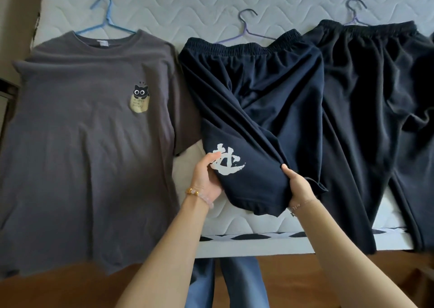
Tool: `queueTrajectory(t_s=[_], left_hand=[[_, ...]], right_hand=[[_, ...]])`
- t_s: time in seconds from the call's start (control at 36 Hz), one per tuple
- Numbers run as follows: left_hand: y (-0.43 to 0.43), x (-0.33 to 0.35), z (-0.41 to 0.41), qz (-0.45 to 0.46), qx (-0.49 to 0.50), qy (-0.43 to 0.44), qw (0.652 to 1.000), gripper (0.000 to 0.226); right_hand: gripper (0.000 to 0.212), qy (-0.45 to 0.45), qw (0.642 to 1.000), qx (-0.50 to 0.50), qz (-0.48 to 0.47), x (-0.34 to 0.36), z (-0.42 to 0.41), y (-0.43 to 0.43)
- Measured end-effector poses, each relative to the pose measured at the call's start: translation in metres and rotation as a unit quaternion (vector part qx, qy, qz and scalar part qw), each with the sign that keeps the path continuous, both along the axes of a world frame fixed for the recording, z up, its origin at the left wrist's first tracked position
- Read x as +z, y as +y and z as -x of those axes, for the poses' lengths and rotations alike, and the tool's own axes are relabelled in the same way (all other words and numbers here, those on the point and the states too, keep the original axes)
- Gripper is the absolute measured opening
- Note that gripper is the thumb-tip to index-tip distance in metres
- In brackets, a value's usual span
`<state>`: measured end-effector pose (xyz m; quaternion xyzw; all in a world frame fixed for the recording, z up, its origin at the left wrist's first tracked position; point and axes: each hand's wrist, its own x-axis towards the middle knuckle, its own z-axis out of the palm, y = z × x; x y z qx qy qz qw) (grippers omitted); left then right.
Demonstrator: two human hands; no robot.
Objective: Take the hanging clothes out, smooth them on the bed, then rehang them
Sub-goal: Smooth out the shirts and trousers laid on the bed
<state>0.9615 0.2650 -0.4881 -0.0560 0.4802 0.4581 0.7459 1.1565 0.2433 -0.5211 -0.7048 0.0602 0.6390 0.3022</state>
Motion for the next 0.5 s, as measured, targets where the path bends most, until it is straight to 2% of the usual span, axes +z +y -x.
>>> queueTrajectory(t_s=[0.11, 0.19, 0.22, 0.31, 0.39, 0.44, 0.5], left_hand=[[-0.007, -0.002, 0.013, 0.019, -0.027, 0.036, 0.999, 0.019], [-0.017, -0.002, 0.035, 0.031, -0.11, 0.063, 0.991, 0.011], [-0.021, -0.001, 0.045, 0.043, -0.129, 0.089, 0.987, 0.008], [-0.038, 0.004, 0.09, 0.055, -0.137, 0.223, 0.964, 0.03], [-0.047, 0.02, 0.135, 0.013, -0.162, 0.382, 0.91, 0.037], [-0.049, 0.03, 0.158, -0.006, -0.156, 0.471, 0.868, 0.02], [-0.051, 0.036, 0.179, -0.013, -0.132, 0.538, 0.832, 0.011]], right_hand=[[0.035, 0.015, 0.999, 0.042, -0.002, -0.002, 0.007, -0.01], [0.042, 0.031, 0.998, 0.06, -0.015, -0.001, 0.012, -0.019], [0.042, 0.048, 0.996, 0.069, -0.028, 0.0, 0.015, -0.022], [0.032, 0.104, 0.98, 0.155, -0.065, 0.009, 0.032, -0.034], [0.005, 0.048, 0.938, 0.331, -0.091, 0.016, 0.064, -0.046], [0.005, 0.015, 0.914, 0.39, -0.111, 0.014, 0.09, -0.053], [0.013, 0.025, 0.913, 0.389, -0.123, 0.011, 0.115, -0.06]])
